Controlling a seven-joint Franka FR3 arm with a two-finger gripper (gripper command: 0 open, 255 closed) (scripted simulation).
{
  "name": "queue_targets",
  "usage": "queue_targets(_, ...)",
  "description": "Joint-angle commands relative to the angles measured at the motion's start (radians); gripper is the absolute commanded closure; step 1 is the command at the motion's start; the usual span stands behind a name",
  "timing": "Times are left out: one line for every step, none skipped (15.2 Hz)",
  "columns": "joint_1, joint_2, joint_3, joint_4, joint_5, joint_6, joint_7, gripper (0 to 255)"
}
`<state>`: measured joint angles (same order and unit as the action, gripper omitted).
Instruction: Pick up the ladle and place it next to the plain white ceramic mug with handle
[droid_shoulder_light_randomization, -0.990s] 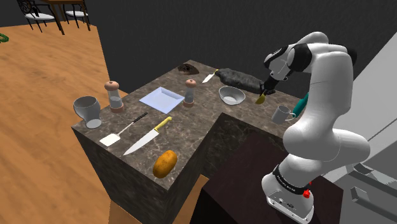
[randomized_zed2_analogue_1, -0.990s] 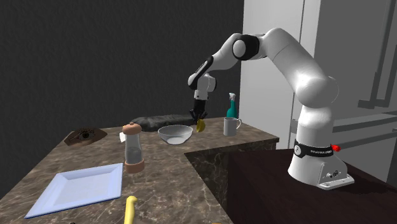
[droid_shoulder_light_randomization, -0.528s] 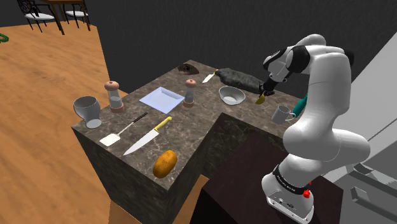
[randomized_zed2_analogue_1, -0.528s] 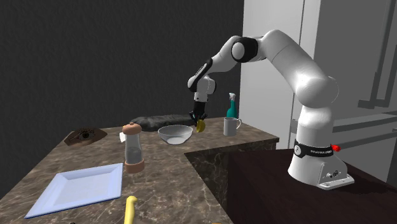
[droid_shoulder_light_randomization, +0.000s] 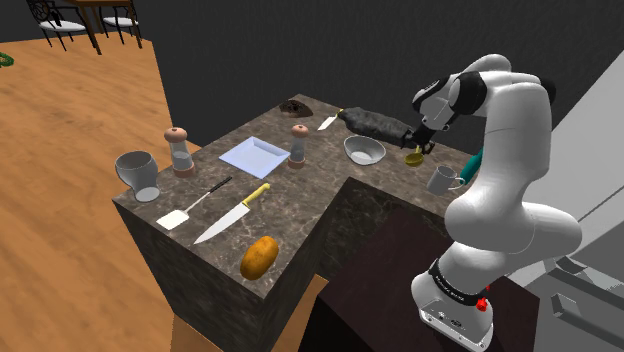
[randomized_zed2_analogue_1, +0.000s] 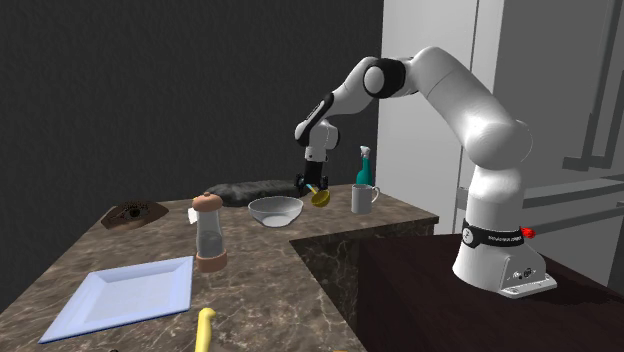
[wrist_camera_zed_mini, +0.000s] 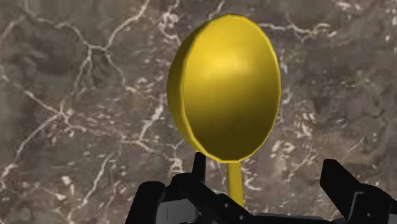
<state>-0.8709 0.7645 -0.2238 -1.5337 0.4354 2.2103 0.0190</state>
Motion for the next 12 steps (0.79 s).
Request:
queue_targets(-0.004,0.003,0.0,0.003,0.0,-0.001,-0.003,0)
queue_targets(-0.004,-0.017,-0.006,0.004,-0.006,-0.022,0.0,0)
queue_targets(-0.005,-0.037,-0.011,0.006,-0.013,-0.044,0.004,0)
queue_targets(-0.005,-0.055,-0.017,0.009,-0.02,-0.066,0.007,0)
queue_targets(-0.006,-0.069,-0.021,0.013,-0.025,-0.083,0.01,0)
queue_targets(-0.006,-0.069,-0.021,0.013,-0.025,-0.083,0.01,0)
queue_targets(-0.006,-0.069,-0.021,0.013,-0.025,-0.083,0.01,0)
queue_targets(-0.006,-0.069,-0.021,0.013,-0.025,-0.083,0.01,0)
queue_targets(-0.006,-0.069,-0.021,0.013,-0.025,-0.083,0.01,0)
queue_targets(-0.006,-0.069,-0.021,0.013,-0.025,-0.083,0.01,0)
queue_targets(-0.006,-0.069,-0.021,0.013,-0.025,-0.083,0.01,0)
queue_targets(-0.006,-0.069,-0.021,0.013,-0.025,-0.083,0.01,0)
